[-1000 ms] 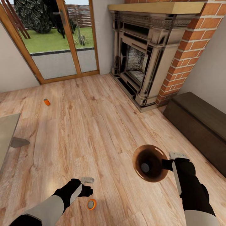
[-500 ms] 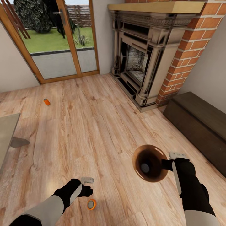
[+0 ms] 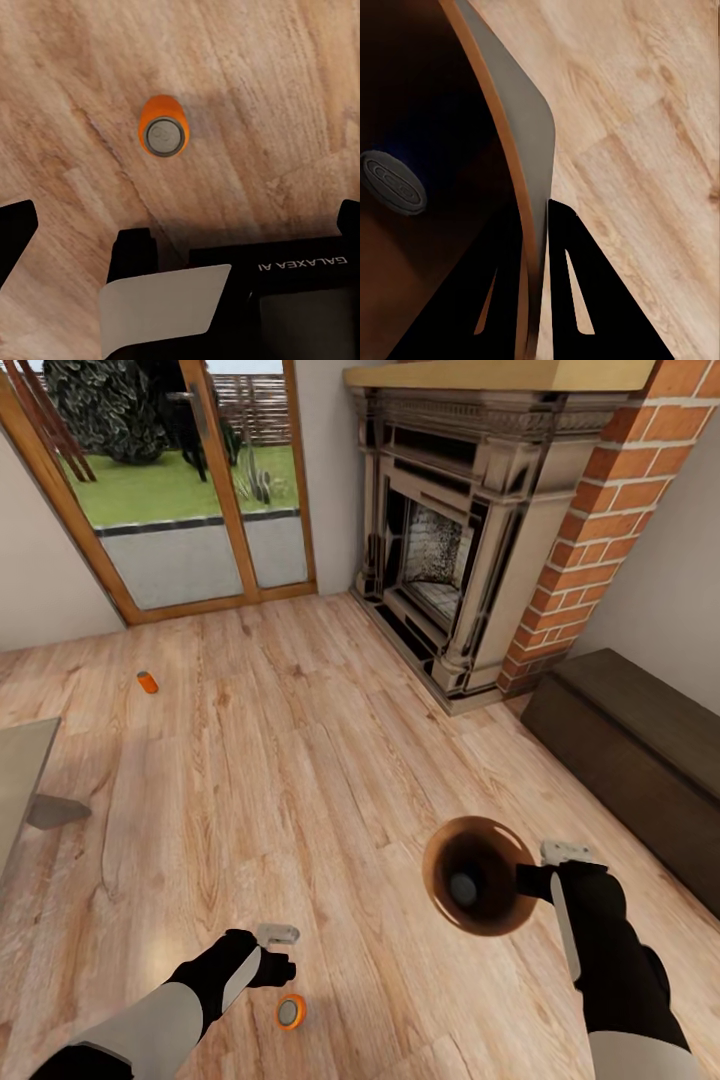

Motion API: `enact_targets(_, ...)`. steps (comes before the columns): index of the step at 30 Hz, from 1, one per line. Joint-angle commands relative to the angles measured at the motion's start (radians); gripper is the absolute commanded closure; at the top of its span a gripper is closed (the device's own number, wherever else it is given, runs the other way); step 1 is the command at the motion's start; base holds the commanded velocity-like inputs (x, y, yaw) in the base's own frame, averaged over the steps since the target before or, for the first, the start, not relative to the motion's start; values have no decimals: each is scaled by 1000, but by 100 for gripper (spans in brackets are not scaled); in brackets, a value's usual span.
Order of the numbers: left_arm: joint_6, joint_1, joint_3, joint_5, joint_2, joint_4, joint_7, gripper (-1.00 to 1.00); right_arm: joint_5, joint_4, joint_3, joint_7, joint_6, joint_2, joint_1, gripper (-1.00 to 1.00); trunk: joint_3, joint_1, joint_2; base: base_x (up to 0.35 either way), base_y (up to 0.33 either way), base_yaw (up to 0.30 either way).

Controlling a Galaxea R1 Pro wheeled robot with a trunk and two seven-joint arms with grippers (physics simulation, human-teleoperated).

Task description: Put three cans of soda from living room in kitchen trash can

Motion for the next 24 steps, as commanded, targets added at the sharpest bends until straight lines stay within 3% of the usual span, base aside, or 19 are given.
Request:
enact_targets(1,1,0,0,0,0,0,0,-100,-5,-6,0,4,0,0,1,100,-3,4,-7,0,0,0)
enact_targets(17,2,0,1,0,-2,1,2,-100,-17,-69,-11,5,0,4,-5,100,-53,65,-119,0,0,0)
enact_targets(21,0,0,-1,0,-3,1,3,-100,-43,-88,-11,5,0,23,-10,100,-66,81,-147,0,0,0)
enact_targets(24,0,0,-1,0,-4,1,2,-100,-42,-80,-12,3,0,56,-76,100,-75,92,-168,0,0,0)
